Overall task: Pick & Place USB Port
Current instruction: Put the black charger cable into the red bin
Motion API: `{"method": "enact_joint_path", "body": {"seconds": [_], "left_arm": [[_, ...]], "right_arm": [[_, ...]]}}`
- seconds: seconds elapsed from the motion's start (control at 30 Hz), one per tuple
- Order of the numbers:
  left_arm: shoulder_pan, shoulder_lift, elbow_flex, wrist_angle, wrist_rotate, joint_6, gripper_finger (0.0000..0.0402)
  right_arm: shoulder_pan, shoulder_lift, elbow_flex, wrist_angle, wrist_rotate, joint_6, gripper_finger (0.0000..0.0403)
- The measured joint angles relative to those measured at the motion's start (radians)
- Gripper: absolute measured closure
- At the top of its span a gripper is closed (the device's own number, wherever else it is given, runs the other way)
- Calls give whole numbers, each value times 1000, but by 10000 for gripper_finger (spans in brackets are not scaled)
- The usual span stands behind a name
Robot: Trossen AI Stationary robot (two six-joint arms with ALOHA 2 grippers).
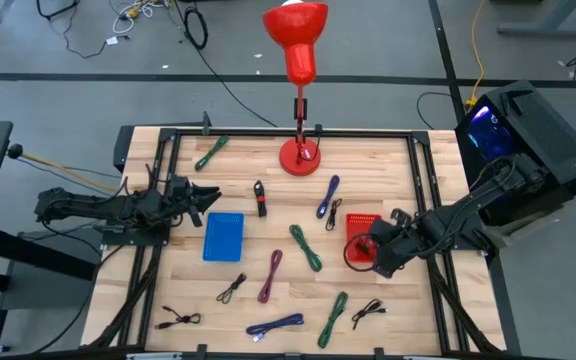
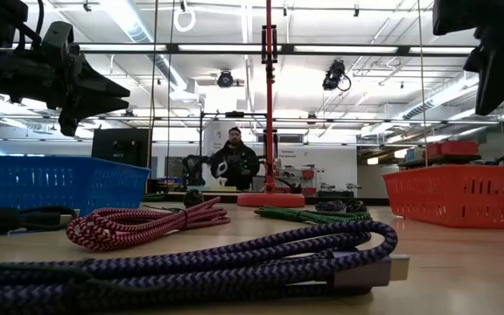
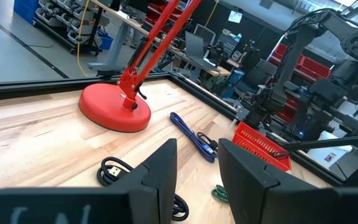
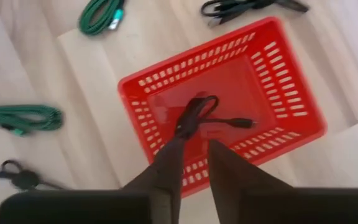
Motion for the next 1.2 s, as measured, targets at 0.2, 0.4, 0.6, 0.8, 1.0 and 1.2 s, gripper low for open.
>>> {"method": "enact_joint_path", "body": {"seconds": [0.2,0.4,0.6,0.8,1.0,1.2], "left_arm": [[0,0,0,1,0,0,280],[0,0,0,1,-2,-6,280],[3,0,1,-11,-142,-78,280],[74,53,4,-25,-24,-179,280],[182,254,122,-70,98,-185,280],[291,533,353,-189,241,-81,279]], "right_arm": [[-9,0,0,-19,131,-13,285],[-49,-1,0,-14,353,-78,251],[-108,-1,0,64,447,-218,231],[-178,-1,0,190,473,-417,229],[-234,-1,0,320,473,-578,229],[-251,-1,0,387,464,-662,232]]}}
